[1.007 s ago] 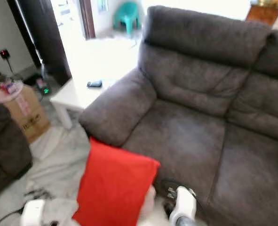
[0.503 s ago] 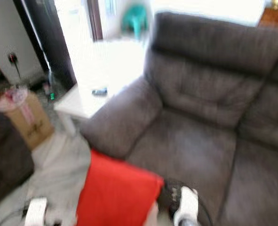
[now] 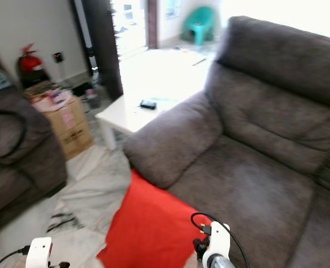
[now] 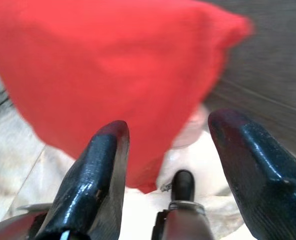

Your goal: Move the pillow to the sofa from floor

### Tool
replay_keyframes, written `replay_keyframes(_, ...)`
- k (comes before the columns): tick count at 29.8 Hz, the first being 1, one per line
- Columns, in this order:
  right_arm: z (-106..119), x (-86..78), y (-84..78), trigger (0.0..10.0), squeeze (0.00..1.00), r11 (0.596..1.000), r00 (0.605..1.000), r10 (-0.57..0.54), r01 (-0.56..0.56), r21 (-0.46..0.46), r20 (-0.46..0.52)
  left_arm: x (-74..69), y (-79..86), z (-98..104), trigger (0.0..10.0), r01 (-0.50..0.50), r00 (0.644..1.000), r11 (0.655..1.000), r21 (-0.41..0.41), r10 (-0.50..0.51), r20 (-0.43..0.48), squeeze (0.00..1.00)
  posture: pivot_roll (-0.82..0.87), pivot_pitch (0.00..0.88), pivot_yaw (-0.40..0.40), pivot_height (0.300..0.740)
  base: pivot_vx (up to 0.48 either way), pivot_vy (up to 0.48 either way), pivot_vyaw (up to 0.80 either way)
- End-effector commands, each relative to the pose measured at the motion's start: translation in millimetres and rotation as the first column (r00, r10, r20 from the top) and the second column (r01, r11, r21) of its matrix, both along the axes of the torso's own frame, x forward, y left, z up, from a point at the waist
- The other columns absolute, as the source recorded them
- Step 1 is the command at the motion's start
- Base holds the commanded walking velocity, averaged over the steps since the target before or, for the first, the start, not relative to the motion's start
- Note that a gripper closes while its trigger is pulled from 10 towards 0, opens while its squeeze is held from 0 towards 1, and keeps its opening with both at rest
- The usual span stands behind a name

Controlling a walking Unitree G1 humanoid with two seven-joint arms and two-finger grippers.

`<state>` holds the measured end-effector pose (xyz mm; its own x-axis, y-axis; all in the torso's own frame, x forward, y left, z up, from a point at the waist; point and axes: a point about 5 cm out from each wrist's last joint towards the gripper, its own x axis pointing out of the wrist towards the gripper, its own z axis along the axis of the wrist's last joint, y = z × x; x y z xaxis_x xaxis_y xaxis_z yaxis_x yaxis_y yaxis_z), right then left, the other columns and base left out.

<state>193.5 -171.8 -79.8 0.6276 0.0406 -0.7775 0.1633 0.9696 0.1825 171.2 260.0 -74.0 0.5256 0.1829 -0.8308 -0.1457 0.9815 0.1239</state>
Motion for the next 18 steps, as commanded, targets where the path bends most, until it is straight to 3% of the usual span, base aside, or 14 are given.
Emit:
replay_keyframes(1,1.4,2.0,-2.4,10.0,0.0,1.0,1.0,-0.001,0.001,-0.007,0.009,-0.3,0.8,0.0,10.0,0.003,1.0,1.0,0.005,-0.003,-0.006,0.0,-0.03,0.0,-0.03,0.74,0.0,0.0,0.8)
replay_keyframes(9,1.2,1.7,-2.5,10.0,0.0,1.0,1.0,0.005,-0.005,-0.006,0.007,-0.3,0.5,0.0,10.0,0.0,1.0,1.0,0.002,0.0,-0.002,0.0,-0.03,0.0,-0.033,0.74,0.0,0.0,0.73)
replay_keyframes(18,0.6,0.9,-1.8,10.0,0.0,1.0,1.0,-0.01,0.01,0.008,0.001,-0.2,0.8,0.1,10.0,0.007,1.0,1.0,0.006,-0.007,-0.003,0.0,-0.03,0.0,-0.032,0.74,0.0,0.0,0.0)
